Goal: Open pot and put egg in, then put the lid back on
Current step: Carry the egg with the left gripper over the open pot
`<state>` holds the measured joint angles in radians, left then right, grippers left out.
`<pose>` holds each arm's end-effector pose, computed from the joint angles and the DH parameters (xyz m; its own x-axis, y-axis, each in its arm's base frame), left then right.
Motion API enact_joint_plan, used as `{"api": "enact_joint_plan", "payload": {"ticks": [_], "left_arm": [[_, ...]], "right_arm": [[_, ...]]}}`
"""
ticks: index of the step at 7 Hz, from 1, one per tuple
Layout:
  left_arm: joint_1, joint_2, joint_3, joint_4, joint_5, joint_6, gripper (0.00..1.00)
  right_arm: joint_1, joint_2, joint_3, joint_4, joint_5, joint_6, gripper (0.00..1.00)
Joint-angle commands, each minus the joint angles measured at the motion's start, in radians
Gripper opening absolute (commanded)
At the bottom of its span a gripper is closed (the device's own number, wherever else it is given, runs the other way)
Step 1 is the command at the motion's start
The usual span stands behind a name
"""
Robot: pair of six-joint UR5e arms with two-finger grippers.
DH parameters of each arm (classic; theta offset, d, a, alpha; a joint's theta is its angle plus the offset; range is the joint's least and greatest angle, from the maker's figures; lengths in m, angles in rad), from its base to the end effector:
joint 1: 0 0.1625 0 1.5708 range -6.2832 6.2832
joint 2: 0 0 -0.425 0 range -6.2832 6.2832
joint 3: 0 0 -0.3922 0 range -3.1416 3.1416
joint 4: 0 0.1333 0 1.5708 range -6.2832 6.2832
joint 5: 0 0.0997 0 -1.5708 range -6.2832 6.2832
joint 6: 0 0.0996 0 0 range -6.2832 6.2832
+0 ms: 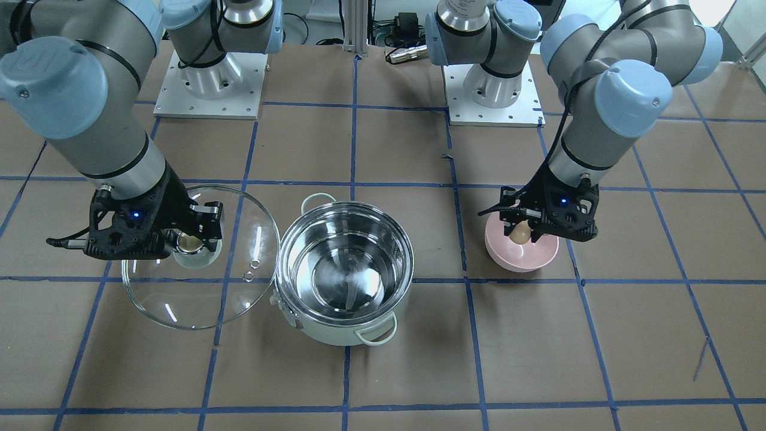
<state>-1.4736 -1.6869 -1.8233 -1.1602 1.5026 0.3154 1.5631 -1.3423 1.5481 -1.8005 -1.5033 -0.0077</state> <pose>-0.0891 -0.5300 0.3482 -0.9743 0.2191 0.0517 0.2159 0.9745 -0.0610 0.1355 -0.5833 0.3993 -0.9977 -0.0016 -0.0672 0.0000 0.9997 -0.0244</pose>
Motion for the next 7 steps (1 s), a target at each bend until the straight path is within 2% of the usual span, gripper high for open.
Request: {"api": "enact_joint_plan", "payload": {"ticks": [1,3,4,5,6,7], "left_arm": [[-0.181,-0.023,0.077,-0.001,-0.011,-0.267,0.18],[-0.301,-0.068,0.117,0.069,-0.013,-0.434,0.18],[-0.350,-0.136,0.125,0.197,-0.007,-0.473,0.18],[-0.373,-0.187,0.133,0.250,0.002,-0.478,0.18],[-0.395,-0.192,0.148,0.251,0.016,-0.484,0.18],[-0.437,-0.201,0.151,0.251,0.087,-0.486,0.18]], "right_arm": [[0.000,0.000,0.000,0.000,0.000,0.000,0.24],[0.000,0.000,0.001,0.001,0.000,0.000,0.24],[0.000,0.000,0.001,0.001,0.000,0.000,0.24],[0.000,0.000,0.001,0.001,-0.001,0.000,0.24],[0.000,0.000,0.001,0.001,0.000,0.000,0.24],[0.000,0.000,0.001,0.001,-0.001,0.000,0.24]]}}
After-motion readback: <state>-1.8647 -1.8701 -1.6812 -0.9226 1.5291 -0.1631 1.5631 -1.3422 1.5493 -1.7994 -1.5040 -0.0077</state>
